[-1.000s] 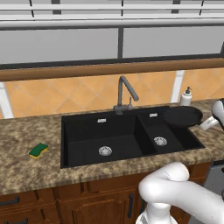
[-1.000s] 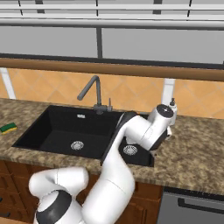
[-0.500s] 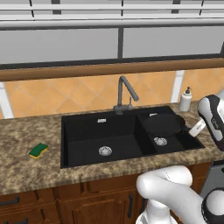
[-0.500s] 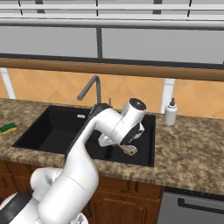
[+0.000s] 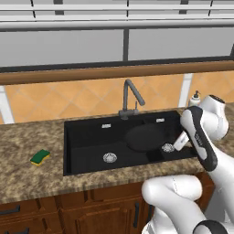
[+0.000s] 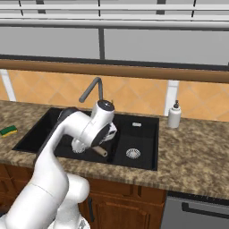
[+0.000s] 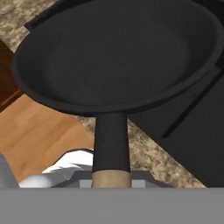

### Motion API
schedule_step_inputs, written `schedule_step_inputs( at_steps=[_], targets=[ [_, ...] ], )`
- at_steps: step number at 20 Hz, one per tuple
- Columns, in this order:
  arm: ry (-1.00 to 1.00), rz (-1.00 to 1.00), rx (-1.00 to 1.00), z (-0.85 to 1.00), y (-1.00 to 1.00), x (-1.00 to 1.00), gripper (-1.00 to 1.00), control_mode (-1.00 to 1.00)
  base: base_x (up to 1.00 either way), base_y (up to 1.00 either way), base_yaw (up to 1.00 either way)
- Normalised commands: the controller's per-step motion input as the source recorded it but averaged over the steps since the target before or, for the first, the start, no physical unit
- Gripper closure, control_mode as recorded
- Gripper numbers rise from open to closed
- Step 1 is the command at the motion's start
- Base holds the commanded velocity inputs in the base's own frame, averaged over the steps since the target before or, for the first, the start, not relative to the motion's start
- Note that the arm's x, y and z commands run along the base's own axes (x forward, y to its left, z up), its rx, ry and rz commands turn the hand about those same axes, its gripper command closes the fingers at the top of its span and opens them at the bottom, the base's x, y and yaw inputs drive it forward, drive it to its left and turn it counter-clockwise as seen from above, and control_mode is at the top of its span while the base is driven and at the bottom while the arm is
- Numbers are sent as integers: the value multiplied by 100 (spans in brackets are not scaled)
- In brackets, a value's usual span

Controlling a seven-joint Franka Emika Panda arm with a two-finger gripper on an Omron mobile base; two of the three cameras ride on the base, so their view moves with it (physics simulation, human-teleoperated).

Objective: Pick the pan and sponge and place them into the sink. Then turn on the water.

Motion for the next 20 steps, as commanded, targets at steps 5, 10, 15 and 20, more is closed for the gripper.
schedule_step_inputs(
  at_steps=[5, 10, 15, 20],
  targets=[
    [1, 2, -22, 0, 97, -1, 100, -100, 0, 0, 0],
    [2, 0, -23, 1, 74, 11, 100, -100, 0, 0, 0],
    [0, 0, -9, 3, 64, 30, 100, -100, 0, 0, 0],
    [3, 0, -2, 10, 38, 43, 100, -100, 0, 0, 0]
  ],
)
